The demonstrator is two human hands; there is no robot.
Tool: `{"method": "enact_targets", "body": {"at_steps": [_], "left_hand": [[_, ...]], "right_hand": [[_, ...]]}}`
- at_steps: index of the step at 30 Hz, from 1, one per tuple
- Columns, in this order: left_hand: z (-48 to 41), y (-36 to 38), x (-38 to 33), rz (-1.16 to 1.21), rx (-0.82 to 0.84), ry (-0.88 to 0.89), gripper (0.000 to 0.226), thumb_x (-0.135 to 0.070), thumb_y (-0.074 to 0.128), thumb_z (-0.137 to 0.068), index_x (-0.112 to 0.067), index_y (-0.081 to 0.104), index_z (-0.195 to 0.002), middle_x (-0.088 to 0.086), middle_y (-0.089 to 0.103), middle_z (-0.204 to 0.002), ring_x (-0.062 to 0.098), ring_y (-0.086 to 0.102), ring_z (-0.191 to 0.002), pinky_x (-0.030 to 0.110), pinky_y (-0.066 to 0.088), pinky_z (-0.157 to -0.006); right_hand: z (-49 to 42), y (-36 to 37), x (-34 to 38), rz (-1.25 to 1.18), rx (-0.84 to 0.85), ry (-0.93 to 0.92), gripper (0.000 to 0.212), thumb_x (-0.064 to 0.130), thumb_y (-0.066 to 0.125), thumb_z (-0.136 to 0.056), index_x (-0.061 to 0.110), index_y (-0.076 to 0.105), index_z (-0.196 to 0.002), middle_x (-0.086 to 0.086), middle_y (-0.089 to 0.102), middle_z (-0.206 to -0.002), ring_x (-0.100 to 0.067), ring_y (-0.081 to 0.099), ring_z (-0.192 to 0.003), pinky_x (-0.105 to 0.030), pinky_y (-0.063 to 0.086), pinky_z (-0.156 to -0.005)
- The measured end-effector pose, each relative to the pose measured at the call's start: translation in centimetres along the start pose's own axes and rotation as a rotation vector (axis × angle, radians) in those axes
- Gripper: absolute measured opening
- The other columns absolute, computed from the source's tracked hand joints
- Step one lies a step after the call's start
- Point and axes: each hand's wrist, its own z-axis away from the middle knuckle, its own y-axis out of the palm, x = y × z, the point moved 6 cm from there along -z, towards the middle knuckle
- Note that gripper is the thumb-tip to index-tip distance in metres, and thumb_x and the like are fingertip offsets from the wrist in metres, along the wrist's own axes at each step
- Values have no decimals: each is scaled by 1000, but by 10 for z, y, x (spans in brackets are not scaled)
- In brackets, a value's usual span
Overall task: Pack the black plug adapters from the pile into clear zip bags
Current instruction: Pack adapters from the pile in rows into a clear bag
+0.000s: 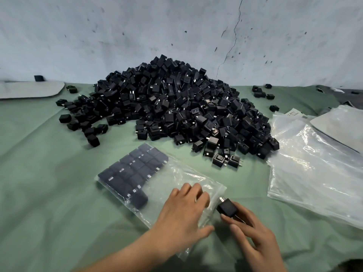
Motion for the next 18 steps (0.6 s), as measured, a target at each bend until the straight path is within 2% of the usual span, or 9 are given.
{"method": "enact_targets", "body": {"at_steps": [2,5,8,10,13,14,16,17,18], "left_hand": [[3,-6,-4,-34,-25,10,24,-44,55,-83,-23,53,-95,-6,45,-106,15,46,-97,30,37,-79],[7,-24,-5,47,-198,-5,13,-31,64,-71,-22,55,-69,-7,54,-83,12,52,-70,25,42,-61],[6,-31,-9,41,-249,9,13,-29,64,-70,-22,53,-67,-7,53,-81,12,50,-69,24,38,-61],[6,-31,-11,13,-239,11,19,-29,71,-66,-22,54,-68,-7,53,-82,12,51,-70,23,38,-62],[8,-30,-12,32,-210,-1,19,-29,71,-66,-21,55,-69,-7,54,-84,11,52,-72,24,41,-63],[8,-30,-11,39,-199,-10,18,-29,70,-67,-21,54,-70,-7,54,-85,11,51,-74,24,41,-64],[7,-29,-10,47,-174,-21,14,-29,66,-75,-21,54,-75,-7,53,-92,9,48,-79,24,39,-71],[6,-29,-10,60,-166,-20,12,-29,62,-80,-21,53,-79,-7,52,-97,8,43,-84,23,36,-77],[5,-28,-9,77,-158,-18,11,-30,58,-85,-22,50,-82,-7,50,-102,7,38,-88,23,32,-81]], "right_hand": [[5,-3,-4,-10,43,45,26,15,64,-76,30,78,-92,2,65,-121,0,63,-105,-12,44,-92],[8,2,1,86,114,-17,30,18,68,-74,39,76,-93,10,65,-121,1,61,-104,-16,46,-86],[1,19,10,206,181,-126,23,29,66,-79,41,75,-97,13,61,-125,2,52,-112,-23,38,-86],[-11,32,14,158,241,-104,17,31,62,-84,36,75,-93,12,61,-126,-3,52,-113,-28,38,-87],[-27,65,20,6,355,-130,15,24,54,-82,23,70,-84,13,63,-112,-8,56,-106,-36,46,-83],[-34,73,23,-70,390,-123,16,20,53,-80,24,67,-85,17,62,-107,-3,57,-103,-33,48,-82],[-39,85,20,-169,437,-92,25,16,52,-77,35,58,-93,23,57,-98,11,54,-98,-19,47,-83],[-38,93,18,-168,417,-79,26,20,52,-78,36,52,-98,23,53,-93,20,49,-96,-9,42,-84],[-39,100,19,-216,355,-49,22,24,50,-79,29,52,-100,20,53,-86,30,43,-92,2,33,-84]]}}
